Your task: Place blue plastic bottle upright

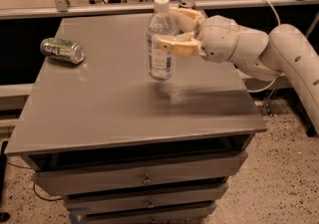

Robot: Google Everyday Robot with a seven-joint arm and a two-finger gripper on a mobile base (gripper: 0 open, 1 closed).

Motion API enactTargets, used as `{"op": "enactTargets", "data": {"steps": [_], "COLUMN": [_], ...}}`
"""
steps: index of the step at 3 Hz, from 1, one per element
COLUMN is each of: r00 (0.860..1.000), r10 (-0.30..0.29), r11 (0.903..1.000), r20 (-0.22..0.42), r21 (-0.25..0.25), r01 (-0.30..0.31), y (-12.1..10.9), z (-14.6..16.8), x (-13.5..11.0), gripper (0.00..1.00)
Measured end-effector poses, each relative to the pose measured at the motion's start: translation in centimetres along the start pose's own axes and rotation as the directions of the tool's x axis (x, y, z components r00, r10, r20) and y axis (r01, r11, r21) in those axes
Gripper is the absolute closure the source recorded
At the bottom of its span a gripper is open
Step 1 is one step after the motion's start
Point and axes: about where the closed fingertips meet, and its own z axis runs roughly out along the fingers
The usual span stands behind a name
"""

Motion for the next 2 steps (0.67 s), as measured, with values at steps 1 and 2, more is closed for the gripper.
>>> {"op": "enactTargets", "data": {"steps": [1,2], "r00": [0.998,0.997], "r10": [0.058,0.072], "r11": [0.9979,0.9961], "r20": [-0.031,-0.042], "r21": [0.033,0.053], "r01": [-0.057,-0.070], "y": [0.0,0.0], "z": [-0.9,-1.8], "x": [1.9,3.2], "gripper": [1.00,1.00]}}
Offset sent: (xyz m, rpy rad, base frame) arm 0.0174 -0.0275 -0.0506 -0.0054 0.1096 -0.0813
